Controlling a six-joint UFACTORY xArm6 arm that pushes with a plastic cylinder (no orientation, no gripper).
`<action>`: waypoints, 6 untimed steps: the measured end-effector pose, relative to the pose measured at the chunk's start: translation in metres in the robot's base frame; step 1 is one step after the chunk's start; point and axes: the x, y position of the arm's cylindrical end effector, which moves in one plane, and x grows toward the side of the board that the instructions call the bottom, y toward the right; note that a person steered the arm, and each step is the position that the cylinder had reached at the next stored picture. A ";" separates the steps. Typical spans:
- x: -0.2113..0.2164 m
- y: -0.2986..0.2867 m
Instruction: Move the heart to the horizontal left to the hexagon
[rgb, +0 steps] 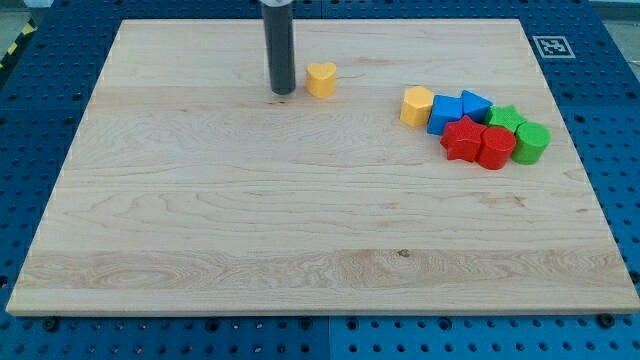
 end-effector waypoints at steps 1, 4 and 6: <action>-0.040 -0.010; -0.013 0.081; 0.003 0.085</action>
